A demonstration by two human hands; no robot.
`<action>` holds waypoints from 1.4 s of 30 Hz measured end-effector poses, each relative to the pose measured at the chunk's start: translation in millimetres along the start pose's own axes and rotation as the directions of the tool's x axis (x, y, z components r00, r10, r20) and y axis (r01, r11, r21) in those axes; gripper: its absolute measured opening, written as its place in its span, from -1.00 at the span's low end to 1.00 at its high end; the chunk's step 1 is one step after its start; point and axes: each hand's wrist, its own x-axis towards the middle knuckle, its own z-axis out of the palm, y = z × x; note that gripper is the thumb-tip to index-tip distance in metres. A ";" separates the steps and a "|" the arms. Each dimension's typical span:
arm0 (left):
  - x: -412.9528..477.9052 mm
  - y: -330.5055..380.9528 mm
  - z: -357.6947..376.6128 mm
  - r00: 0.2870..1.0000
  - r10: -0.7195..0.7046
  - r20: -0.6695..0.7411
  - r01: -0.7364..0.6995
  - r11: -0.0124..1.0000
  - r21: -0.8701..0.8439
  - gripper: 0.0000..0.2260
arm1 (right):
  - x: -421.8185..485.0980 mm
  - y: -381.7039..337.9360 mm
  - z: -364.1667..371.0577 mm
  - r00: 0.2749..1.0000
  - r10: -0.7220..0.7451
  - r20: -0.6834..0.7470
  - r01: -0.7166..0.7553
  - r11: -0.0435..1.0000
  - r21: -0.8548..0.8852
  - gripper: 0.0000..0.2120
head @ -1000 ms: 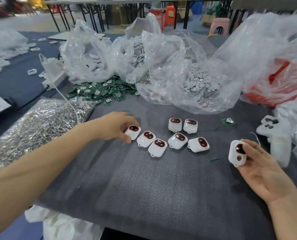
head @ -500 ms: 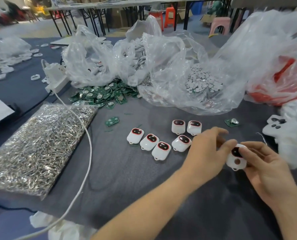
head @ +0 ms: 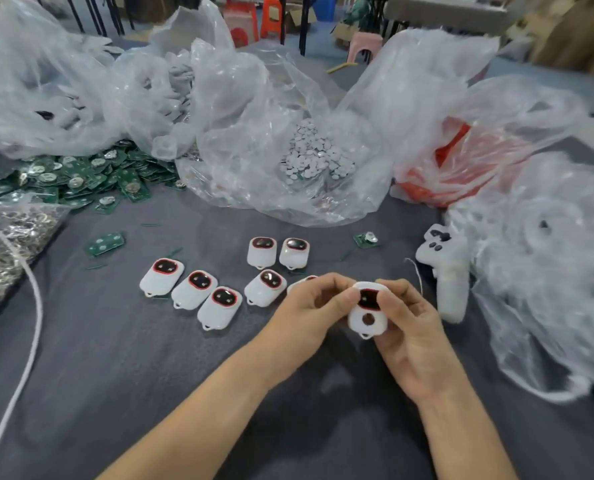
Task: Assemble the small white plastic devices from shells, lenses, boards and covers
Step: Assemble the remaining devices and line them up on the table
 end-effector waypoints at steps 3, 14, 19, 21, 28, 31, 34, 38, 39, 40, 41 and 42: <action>0.4 1.6 1.9 0.999 -0.022 0.030 0.026 0.988 -0.151 -0.74 | -0.9 -2.1 3.5 1.000 0.012 0.027 -0.014 0.998 0.057 -0.55; 0.0 9.6 -0.7 0.987 0.156 0.031 -0.157 0.987 0.029 -0.87 | -5.4 -4.8 7.1 0.975 -0.223 0.019 0.223 0.975 0.005 -0.61; 2.3 12.7 -0.1 0.997 -0.075 -0.020 0.072 0.990 -0.124 -0.77 | -13.3 -7.4 12.0 0.800 -0.600 0.004 0.488 0.647 -0.586 -0.89; 2.3 19.0 -1.9 0.958 -0.247 0.148 0.284 0.893 -0.349 -0.66 | -15.2 -9.6 14.7 0.677 -0.683 0.275 0.584 0.271 -0.765 -0.96; 4.7 16.6 -12.5 0.950 -0.272 0.153 0.310 0.876 -0.370 -0.75 | -13.2 -18.5 11.6 0.740 -0.384 0.552 0.587 -0.034 -0.809 -0.95; 9.3 16.2 -13.7 0.958 -0.246 0.147 0.286 0.855 -0.432 -0.73 | -6.9 -38.8 16.5 0.908 -0.215 0.359 0.412 0.310 -0.857 -0.86; 13.5 17.7 -14.3 0.967 -0.216 0.132 0.253 0.784 -0.567 -0.75 | 8.7 -60.6 34.5 0.878 -0.348 0.329 0.465 0.456 -0.759 -0.92; 18.6 14.5 -18.7 0.981 -0.195 0.026 0.173 0.797 -0.578 -0.79 | 65.2 -81.4 64.5 0.891 -0.400 0.213 0.379 0.401 -0.834 -0.84; 19.6 12.9 -19.5 0.982 -0.191 0.003 0.158 0.803 -0.575 -0.78 | 86.0 -81.0 73.2 0.907 -0.363 0.214 0.344 0.344 -0.874 -0.85; 19.9 11.7 -19.9 0.983 -0.184 -0.013 0.143 0.807 -0.573 -0.77 | 107.9 -78.3 82.1 0.919 -0.327 0.221 0.317 0.281 -0.906 -0.87; 19.7 10.8 -20.1 0.985 -0.172 -0.020 0.131 0.813 -0.567 -0.75 | 129.4 -72.9 91.2 0.927 -0.298 0.230 0.298 0.209 -0.931 -0.86; 19.1 10.4 -20.0 0.986 -0.163 -0.018 0.125 0.821 -0.557 -0.72 | 150.2 -65.6 99.0 0.934 -0.269 0.235 0.277 0.133 -0.952 -0.81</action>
